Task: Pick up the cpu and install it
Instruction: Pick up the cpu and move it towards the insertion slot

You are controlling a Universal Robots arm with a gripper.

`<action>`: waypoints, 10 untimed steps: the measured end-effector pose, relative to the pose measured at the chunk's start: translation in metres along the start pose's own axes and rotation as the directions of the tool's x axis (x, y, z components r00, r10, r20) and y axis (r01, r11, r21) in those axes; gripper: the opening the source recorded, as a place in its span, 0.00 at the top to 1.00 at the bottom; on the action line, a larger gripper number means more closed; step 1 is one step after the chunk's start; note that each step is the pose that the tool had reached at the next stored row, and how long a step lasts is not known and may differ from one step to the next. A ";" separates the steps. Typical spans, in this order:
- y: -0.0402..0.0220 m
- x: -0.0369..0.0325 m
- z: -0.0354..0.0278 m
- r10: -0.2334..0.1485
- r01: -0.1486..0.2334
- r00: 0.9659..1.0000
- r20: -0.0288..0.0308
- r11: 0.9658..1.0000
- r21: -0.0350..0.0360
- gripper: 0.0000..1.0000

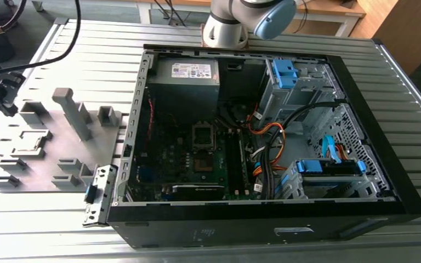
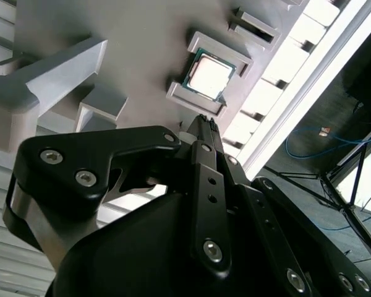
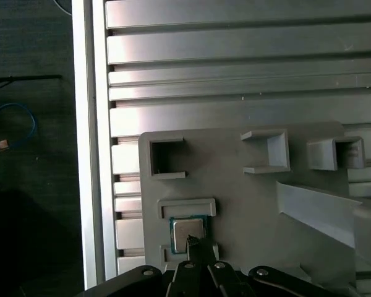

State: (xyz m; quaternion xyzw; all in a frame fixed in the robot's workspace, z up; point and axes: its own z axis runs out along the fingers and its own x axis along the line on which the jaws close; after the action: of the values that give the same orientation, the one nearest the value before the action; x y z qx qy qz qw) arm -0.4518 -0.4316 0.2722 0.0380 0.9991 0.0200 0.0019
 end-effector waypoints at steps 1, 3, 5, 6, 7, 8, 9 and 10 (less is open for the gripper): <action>-0.0004 0.0009 0.0014 0.000 0.000 1.000 0.000 1.000 0.000 0.89; -0.0013 0.0021 0.0042 0.000 0.000 1.000 0.000 1.000 0.000 0.89; -0.0025 0.0027 0.0075 0.000 0.000 1.000 0.000 1.000 0.000 0.89; -0.0030 0.0028 0.0093 0.000 0.000 1.000 0.000 1.000 0.000 0.89; -0.0034 0.0028 0.0111 0.000 0.000 1.000 0.000 1.000 0.000 0.89; -0.0038 0.0028 0.0127 0.000 0.000 1.000 0.000 1.000 0.000 0.89; -0.0042 0.0027 0.0142 0.000 0.000 1.000 0.000 1.000 0.000 0.89; -0.0047 0.0027 0.0156 0.000 0.000 1.000 -0.001 1.000 0.000 0.89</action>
State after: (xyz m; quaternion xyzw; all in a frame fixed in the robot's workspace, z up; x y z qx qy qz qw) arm -0.4548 -0.4354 0.2564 0.0378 0.9991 0.0200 0.0015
